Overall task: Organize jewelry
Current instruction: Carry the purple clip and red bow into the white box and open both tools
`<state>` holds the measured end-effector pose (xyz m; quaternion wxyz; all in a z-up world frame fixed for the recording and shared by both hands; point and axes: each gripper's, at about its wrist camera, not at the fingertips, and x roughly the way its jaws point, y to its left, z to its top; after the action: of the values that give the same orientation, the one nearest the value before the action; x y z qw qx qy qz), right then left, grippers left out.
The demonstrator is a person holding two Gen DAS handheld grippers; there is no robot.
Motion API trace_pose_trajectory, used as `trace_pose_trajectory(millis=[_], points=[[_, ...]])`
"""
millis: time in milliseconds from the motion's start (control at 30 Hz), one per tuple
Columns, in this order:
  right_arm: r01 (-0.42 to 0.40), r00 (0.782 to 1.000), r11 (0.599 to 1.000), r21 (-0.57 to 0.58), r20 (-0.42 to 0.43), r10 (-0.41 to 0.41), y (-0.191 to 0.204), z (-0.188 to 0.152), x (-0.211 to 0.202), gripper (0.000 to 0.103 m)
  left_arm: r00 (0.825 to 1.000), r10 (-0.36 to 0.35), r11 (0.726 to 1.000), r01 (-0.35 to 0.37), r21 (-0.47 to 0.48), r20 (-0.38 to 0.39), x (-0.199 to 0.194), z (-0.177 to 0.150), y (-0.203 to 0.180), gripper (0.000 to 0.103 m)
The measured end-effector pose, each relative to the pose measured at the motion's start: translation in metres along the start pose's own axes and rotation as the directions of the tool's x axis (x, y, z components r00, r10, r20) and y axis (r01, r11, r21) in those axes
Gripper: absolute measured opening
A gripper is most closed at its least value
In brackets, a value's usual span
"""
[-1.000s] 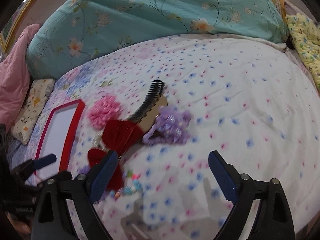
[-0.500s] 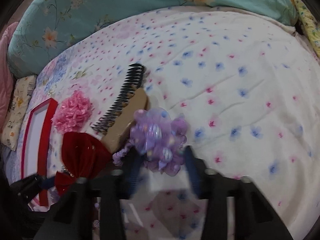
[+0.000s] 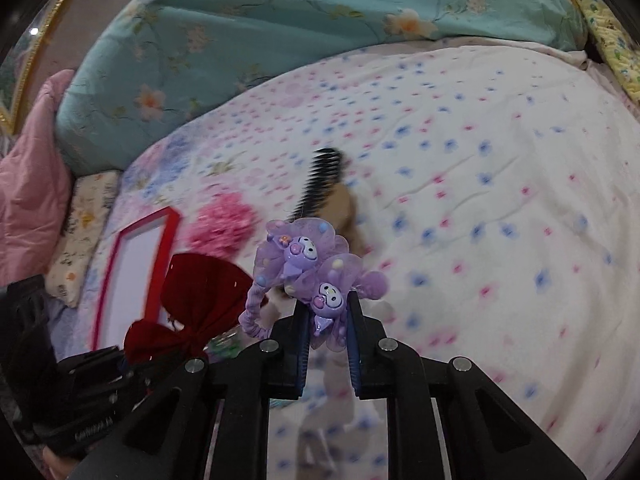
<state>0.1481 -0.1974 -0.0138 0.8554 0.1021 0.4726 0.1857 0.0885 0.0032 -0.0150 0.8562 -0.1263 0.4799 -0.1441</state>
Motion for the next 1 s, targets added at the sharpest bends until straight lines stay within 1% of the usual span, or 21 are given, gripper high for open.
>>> trace_pose_trajectory(millis=[67,200,267,400,533,633,767,867,1000], points=[[-0.03,1.0,0.999,-0.016,0.0,0.03,0.015,-0.005,-0.003,0.015,1.0,-0.005,1.0,0.006,-0.029,0.022,-0.012,-0.003,0.011,0.014],[-0.077,0.997,0.996,-0.052,-0.015,0.076,0.043,-0.014,-0.002,0.015,0.998,0.01,0.996,-0.005,-0.086,0.065,-0.037,-0.011,0.038,0.014],[-0.102,0.995,0.991,-0.088,-0.024,0.101,0.064,-0.017,0.0,0.015,0.997,0.015,0.993,-0.006,-0.121,0.081,-0.049,-0.014,0.053,0.014],[-0.151,0.988,0.98,-0.128,-0.05,0.145,0.096,-0.022,0.009,0.015,0.992,0.052,0.982,-0.03,-0.187,0.115,-0.071,-0.022,0.087,0.014],[-0.205,0.977,0.963,-0.173,-0.089,0.192,0.133,-0.03,0.02,0.015,0.986,0.095,0.967,-0.06,-0.246,0.135,-0.09,-0.032,0.118,0.014],[-0.245,0.967,0.947,-0.206,-0.118,0.225,0.16,-0.038,0.03,0.015,0.983,0.114,0.956,-0.069,-0.286,0.145,-0.1,-0.04,0.139,0.014],[-0.277,0.957,0.931,-0.237,-0.155,0.245,0.191,-0.046,0.045,0.015,0.978,0.136,0.941,-0.078,-0.329,0.157,-0.112,-0.049,0.162,0.014],[-0.289,0.952,0.922,-0.259,-0.18,0.248,0.211,-0.051,0.059,0.016,0.979,0.126,0.927,-0.06,-0.369,0.158,-0.116,-0.052,0.18,0.014],[-0.296,0.945,0.908,-0.298,-0.228,0.234,0.23,-0.061,0.076,0.016,0.978,0.137,0.921,-0.069,-0.382,0.154,-0.119,-0.06,0.192,0.014]])
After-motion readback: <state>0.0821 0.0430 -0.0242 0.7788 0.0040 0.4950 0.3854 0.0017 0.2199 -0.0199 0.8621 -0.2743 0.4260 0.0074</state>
